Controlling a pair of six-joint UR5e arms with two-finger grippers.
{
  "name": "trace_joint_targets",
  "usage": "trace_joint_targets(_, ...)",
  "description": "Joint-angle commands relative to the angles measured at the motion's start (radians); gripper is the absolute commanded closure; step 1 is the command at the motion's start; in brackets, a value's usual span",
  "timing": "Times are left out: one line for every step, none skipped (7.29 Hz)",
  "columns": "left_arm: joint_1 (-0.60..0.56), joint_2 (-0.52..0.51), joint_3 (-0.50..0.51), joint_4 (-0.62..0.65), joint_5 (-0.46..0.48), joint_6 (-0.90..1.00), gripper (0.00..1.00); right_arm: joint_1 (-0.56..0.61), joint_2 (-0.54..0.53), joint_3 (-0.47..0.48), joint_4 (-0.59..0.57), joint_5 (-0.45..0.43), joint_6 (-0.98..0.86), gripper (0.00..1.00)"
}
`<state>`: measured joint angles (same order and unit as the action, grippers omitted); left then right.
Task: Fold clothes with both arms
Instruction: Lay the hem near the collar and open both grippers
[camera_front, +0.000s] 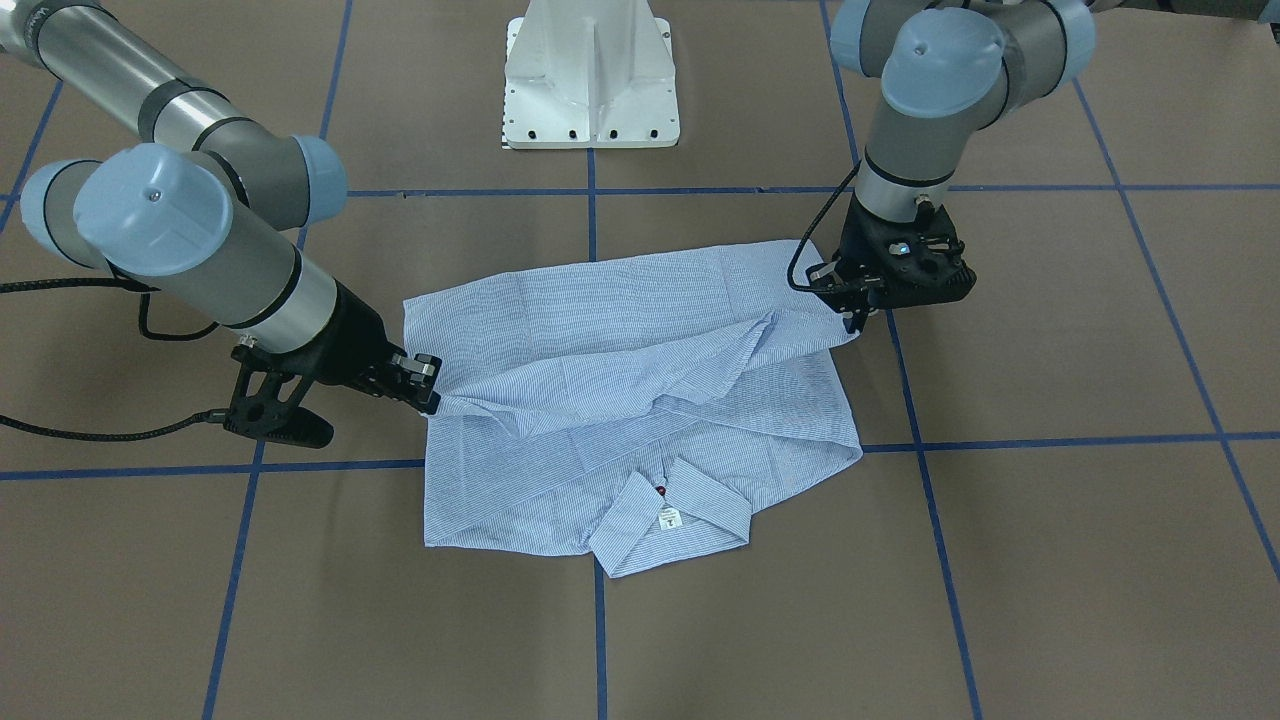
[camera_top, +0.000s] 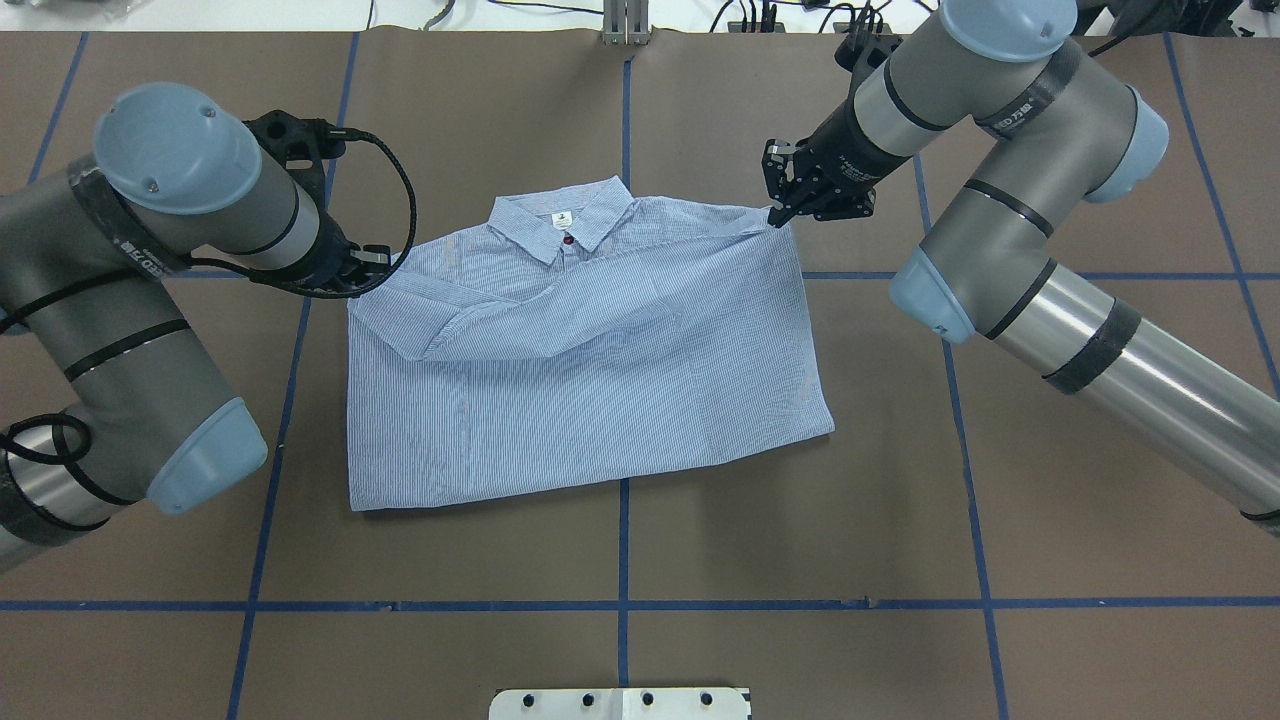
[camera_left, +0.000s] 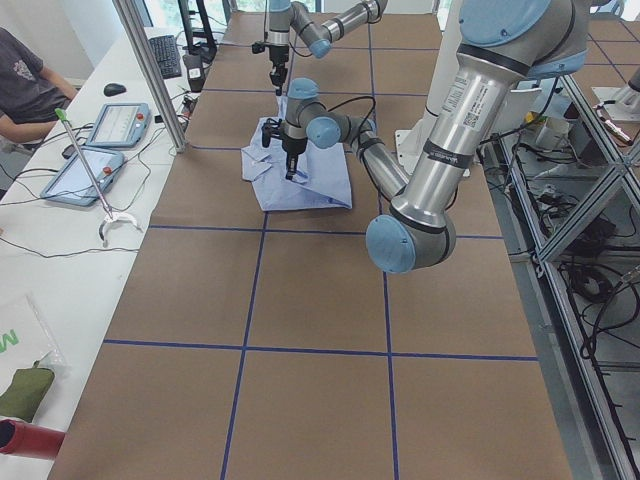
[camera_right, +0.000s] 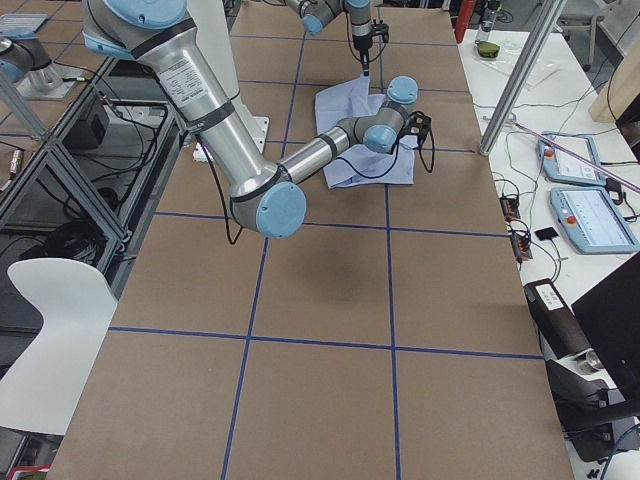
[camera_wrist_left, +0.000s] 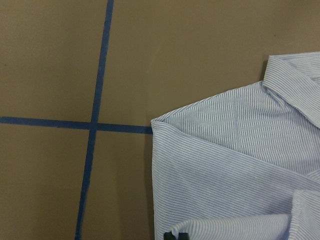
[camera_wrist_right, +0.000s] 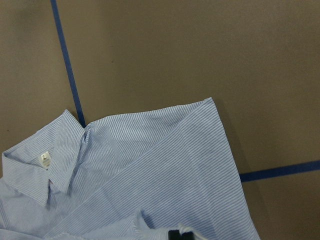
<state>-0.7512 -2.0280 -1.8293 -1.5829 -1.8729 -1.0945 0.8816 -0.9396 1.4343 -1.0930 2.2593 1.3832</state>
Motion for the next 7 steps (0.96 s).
trace_joint_targets(-0.028,-0.012,0.076,-0.066,0.000,0.002,1.00,0.014,0.018,-0.043,0.024,-0.007,0.000,1.00)
trace_joint_targets(-0.034,-0.012,0.120,-0.099,0.000,0.039,1.00,0.020,0.019,-0.051,0.024,-0.007,0.000,1.00)
trace_joint_targets(-0.066,-0.012,0.161,-0.142,-0.002,0.071,1.00,0.034,0.019,-0.061,0.022,-0.007,0.000,1.00)
trace_joint_targets(-0.069,-0.012,0.180,-0.152,0.000,0.074,1.00,0.034,0.021,-0.069,0.024,-0.007,0.000,1.00)
trace_joint_targets(-0.085,-0.012,0.183,-0.152,0.000,0.097,1.00,0.034,0.037,-0.083,0.024,-0.012,0.000,1.00)
trace_joint_targets(-0.089,-0.012,0.185,-0.150,0.000,0.111,1.00,0.034,0.054,-0.103,0.024,-0.012,0.000,1.00)
trace_joint_targets(-0.088,-0.014,0.185,-0.152,0.000,0.111,1.00,0.033,0.070,-0.120,0.024,-0.015,0.000,1.00)
